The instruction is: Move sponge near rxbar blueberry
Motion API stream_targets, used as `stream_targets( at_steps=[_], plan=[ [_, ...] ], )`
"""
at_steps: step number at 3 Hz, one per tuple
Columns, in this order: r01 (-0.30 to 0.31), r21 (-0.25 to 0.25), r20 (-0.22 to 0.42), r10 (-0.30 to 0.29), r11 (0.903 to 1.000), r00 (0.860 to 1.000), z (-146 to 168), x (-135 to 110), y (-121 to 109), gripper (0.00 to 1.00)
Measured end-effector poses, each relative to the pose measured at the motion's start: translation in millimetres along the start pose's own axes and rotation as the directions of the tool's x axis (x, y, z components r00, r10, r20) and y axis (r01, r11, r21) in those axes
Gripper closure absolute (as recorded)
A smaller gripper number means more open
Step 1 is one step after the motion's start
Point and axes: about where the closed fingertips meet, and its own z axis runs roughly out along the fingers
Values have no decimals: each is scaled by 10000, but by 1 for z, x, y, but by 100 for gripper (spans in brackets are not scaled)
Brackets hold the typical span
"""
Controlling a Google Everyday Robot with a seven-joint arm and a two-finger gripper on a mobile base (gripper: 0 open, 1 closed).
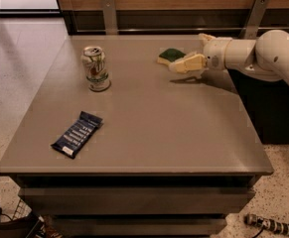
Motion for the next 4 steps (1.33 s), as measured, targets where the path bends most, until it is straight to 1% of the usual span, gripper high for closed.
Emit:
stream_targets(
  at_steps=[1,2,3,4],
  plan=[
    [-359,-193,-565,347,9992,9978,15,28,3,0],
    [-596,-267,-1032,565,9979,9931,24,47,7,11],
    [-628,-330,-1079,590,9975,9924,29,50,9,42],
    [-630,-340,-1080,590,9974,9924,29,49,9,64]
  ],
)
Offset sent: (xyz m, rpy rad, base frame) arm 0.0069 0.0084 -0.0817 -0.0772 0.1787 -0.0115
